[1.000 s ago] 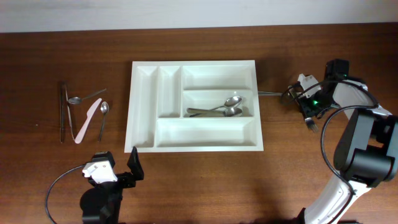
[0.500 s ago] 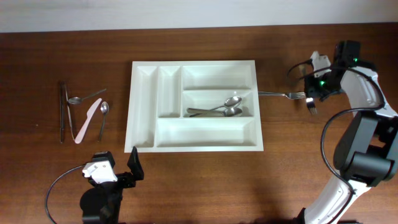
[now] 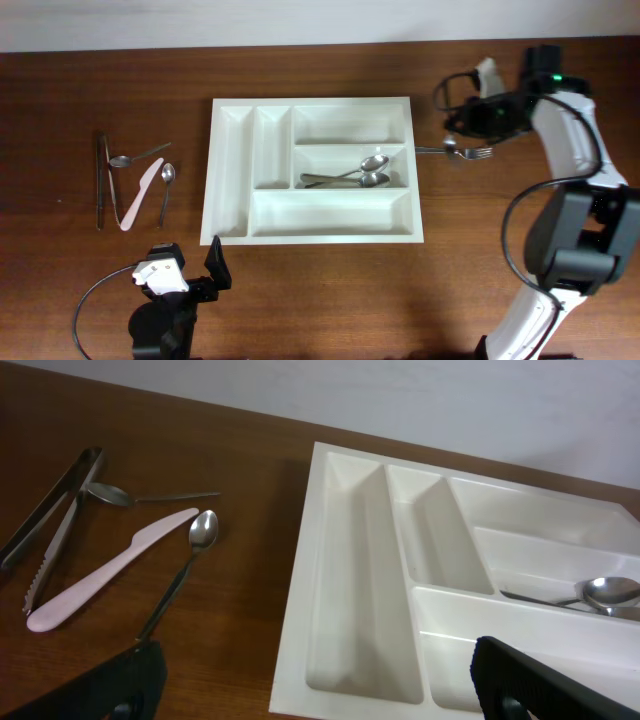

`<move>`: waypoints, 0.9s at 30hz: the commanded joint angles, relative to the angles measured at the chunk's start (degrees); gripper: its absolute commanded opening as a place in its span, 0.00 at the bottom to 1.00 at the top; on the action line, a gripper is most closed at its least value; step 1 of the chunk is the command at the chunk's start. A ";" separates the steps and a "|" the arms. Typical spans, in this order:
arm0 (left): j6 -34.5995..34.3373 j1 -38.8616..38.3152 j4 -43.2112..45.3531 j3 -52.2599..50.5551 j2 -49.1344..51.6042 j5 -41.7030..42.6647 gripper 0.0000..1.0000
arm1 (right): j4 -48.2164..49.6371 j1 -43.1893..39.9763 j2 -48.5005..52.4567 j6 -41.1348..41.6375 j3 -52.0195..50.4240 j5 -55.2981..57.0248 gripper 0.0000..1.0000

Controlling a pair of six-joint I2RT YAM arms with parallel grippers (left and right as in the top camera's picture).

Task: Pack container
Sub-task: 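Lift the fork and carry it left into the tray's upper compartment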

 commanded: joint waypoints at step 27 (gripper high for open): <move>0.94 0.22 -0.07 -0.22 -0.33 0.04 0.99 | 17.97 29.49 0.76 93.64 1.22 43.47 0.04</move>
